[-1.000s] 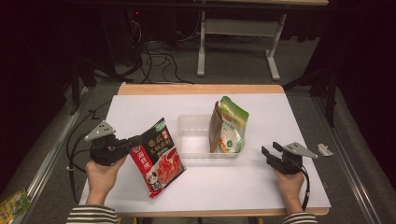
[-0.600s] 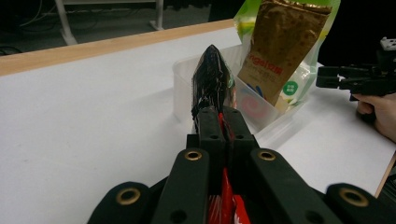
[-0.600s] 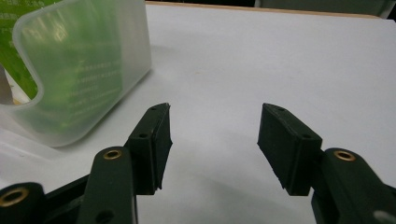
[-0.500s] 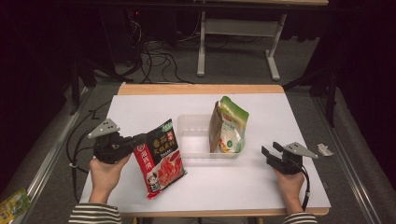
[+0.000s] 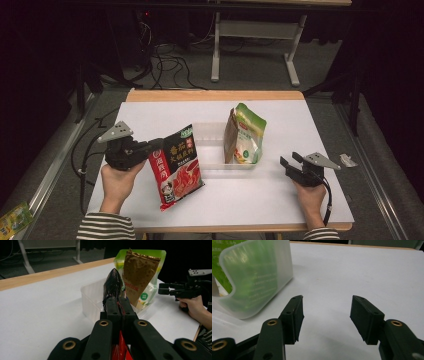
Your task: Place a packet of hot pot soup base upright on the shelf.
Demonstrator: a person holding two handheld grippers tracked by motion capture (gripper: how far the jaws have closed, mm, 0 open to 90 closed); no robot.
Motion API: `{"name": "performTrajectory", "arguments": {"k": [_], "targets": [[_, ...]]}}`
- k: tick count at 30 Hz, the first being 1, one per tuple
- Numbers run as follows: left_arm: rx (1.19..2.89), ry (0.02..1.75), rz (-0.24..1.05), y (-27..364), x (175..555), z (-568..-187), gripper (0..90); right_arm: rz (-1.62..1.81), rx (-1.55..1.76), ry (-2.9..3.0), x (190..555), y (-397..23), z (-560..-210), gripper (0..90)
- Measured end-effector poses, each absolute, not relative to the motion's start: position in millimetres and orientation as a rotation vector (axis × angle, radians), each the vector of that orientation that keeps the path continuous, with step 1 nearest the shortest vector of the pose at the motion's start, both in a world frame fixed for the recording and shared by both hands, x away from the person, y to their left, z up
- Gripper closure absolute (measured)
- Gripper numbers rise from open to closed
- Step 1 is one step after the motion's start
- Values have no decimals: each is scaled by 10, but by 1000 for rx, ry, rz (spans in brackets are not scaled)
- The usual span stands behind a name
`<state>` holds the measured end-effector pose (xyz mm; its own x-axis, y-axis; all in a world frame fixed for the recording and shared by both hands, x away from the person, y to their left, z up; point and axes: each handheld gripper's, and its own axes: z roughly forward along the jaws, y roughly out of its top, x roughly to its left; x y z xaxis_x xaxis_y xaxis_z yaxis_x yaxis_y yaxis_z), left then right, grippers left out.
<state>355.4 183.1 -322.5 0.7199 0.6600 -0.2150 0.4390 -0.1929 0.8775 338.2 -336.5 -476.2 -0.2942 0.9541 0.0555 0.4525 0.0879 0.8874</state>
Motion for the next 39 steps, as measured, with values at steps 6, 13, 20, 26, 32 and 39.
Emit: {"name": "performTrajectory", "arguments": {"k": [6,13,20,26,32,39], "targets": [[1820,839,239,1738,3598,-3165,897,1156,1378,1810,3383,-3369,-4763,441],[1802,830,227,1647,3693,-3086,897,1162,1387,1806,3382,-3371,-4763,440],[1767,827,232,1569,3793,-2986,898,1164,1387,1808,3382,-3373,-4763,440],[1742,829,235,1487,3914,-2894,900,1165,1387,1808,3383,-3375,-4763,439],[1714,833,243,1365,4043,-2842,900,1167,1391,1807,3382,-3377,-4763,438],[1672,850,284,1259,4166,-2880,900,1170,1389,1804,3380,-3381,-4763,438]]}}
